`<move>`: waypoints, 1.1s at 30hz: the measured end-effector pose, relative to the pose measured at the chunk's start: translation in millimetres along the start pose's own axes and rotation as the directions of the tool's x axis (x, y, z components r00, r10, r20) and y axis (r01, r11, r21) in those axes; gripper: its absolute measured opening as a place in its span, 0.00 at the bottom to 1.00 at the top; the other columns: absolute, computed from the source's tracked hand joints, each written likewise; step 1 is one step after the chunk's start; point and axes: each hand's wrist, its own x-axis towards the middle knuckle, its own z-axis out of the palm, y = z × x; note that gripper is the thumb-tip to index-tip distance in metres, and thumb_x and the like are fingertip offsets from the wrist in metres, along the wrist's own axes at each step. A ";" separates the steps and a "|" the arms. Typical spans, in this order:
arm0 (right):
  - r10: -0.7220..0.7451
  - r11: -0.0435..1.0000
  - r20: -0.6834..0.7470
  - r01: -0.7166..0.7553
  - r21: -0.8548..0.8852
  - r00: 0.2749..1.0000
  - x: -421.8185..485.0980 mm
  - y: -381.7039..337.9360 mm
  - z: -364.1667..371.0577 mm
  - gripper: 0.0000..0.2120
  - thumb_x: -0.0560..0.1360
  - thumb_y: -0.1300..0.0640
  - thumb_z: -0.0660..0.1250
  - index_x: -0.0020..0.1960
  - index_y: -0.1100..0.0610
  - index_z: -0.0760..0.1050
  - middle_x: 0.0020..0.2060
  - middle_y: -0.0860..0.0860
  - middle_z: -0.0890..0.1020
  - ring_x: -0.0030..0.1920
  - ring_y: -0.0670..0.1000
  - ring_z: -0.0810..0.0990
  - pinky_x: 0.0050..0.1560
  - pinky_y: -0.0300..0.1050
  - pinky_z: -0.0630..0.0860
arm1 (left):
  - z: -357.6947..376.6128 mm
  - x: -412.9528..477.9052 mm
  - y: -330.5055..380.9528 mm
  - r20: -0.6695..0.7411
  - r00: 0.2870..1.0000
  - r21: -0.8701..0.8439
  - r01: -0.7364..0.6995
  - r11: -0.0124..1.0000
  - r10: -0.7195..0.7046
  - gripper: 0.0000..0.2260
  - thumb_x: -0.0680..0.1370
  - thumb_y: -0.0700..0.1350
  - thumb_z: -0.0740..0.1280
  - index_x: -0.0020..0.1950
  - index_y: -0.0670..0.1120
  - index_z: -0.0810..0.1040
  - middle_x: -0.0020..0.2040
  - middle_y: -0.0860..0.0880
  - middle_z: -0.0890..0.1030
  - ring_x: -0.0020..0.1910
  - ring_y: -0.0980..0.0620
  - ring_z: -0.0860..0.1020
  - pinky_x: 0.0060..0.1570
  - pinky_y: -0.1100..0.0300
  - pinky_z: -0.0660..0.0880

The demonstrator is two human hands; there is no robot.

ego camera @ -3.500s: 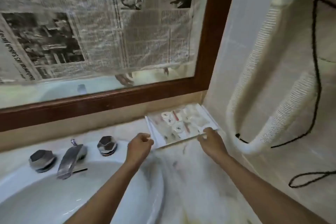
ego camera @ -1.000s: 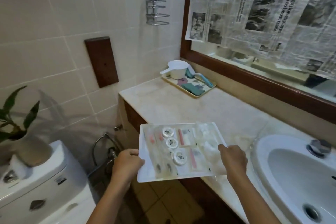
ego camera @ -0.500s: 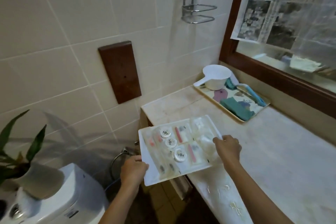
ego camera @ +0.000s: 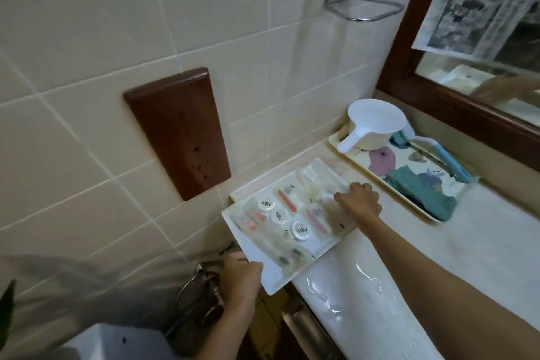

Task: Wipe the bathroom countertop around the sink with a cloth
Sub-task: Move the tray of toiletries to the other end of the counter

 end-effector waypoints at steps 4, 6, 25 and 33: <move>-0.026 0.999 -0.021 0.025 -0.028 0.999 23.2 -12.6 6.7 0.25 0.71 0.49 0.64 0.66 0.58 0.69 0.65 0.56 0.68 0.66 0.60 0.65 0.60 0.53 0.65 | 11.4 21.5 6.8 0.045 0.999 0.020 -0.028 0.999 0.027 0.03 0.64 0.36 0.66 0.34 0.36 0.75 0.30 0.45 0.79 0.31 0.47 0.78 0.35 0.51 0.77; -0.042 0.998 -0.017 0.041 -0.039 0.999 32.0 -17.3 8.0 0.25 0.72 0.50 0.63 0.67 0.57 0.68 0.67 0.56 0.68 0.66 0.60 0.65 0.60 0.53 0.65 | 15.7 28.6 10.5 0.058 0.998 0.018 -0.038 0.999 0.037 0.03 0.67 0.35 0.68 0.37 0.35 0.77 0.32 0.43 0.81 0.31 0.44 0.80 0.33 0.51 0.78; -0.115 0.974 -0.336 0.173 0.149 0.935 21.4 77.2 -30.6 0.20 0.72 0.62 0.67 0.63 0.59 0.76 0.61 0.57 0.77 0.62 0.57 0.73 0.59 0.48 0.69 | 40.9 6.0 24.4 -0.015 0.835 0.428 -0.491 0.758 0.550 0.30 0.65 0.41 0.77 0.64 0.52 0.72 0.68 0.48 0.60 0.64 0.43 0.63 0.61 0.46 0.68; -0.150 0.960 -0.270 0.075 -0.269 0.951 58.1 137.7 -72.3 0.19 0.76 0.49 0.63 0.63 0.59 0.69 0.62 0.57 0.73 0.59 0.58 0.71 0.54 0.52 0.71 | 119.4 -8.6 17.9 0.675 0.261 0.314 -0.948 0.051 0.690 0.19 0.72 0.54 0.61 0.60 0.52 0.79 0.64 0.53 0.77 0.61 0.52 0.77 0.53 0.55 0.77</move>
